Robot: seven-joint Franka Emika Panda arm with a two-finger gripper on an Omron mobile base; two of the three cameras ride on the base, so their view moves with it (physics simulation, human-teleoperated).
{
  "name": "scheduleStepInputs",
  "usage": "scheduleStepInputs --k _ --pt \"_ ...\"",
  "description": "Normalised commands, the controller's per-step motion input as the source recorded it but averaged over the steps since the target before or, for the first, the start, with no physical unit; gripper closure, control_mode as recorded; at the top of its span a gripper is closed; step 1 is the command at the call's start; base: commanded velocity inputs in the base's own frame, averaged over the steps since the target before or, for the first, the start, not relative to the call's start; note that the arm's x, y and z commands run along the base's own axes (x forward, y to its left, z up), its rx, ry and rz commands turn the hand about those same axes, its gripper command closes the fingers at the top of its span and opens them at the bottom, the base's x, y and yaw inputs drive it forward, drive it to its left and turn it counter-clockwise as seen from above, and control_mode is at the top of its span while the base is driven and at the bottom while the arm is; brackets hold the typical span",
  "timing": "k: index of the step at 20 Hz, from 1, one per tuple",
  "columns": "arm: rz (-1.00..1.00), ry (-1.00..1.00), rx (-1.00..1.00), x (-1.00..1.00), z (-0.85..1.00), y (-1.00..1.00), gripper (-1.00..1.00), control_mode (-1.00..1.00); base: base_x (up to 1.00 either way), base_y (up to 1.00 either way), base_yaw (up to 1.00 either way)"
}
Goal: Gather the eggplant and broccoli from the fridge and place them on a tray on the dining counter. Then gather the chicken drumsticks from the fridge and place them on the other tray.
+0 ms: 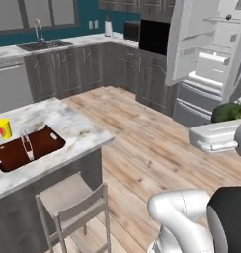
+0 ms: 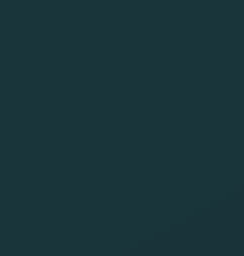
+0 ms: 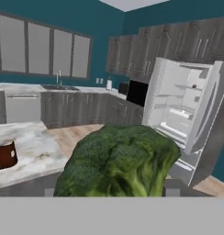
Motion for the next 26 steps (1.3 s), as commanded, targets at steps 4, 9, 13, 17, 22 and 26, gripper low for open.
scheduleStepInputs --k 4,9,13,17,22,26 --pt "0.00 0.00 0.00 0.00 0.00 0.00 1.00 1.00 -0.15 0.42 0.36" --pt "0.00 0.00 0.00 0.00 0.00 0.00 1.00 1.00 0.28 0.54 0.26" --pt "0.00 0.00 0.00 0.00 0.00 0.00 1.00 1.00 0.34 0.54 0.26" --pt "0.00 0.00 0.00 0.00 0.00 0.00 1.00 1.00 0.34 0.57 0.26" --pt "0.00 0.00 0.00 0.00 0.00 0.00 1.00 1.00 0.40 0.46 0.28" --pt "0.00 0.00 0.00 0.00 0.00 0.00 1.00 1.00 0.64 0.26 0.30"
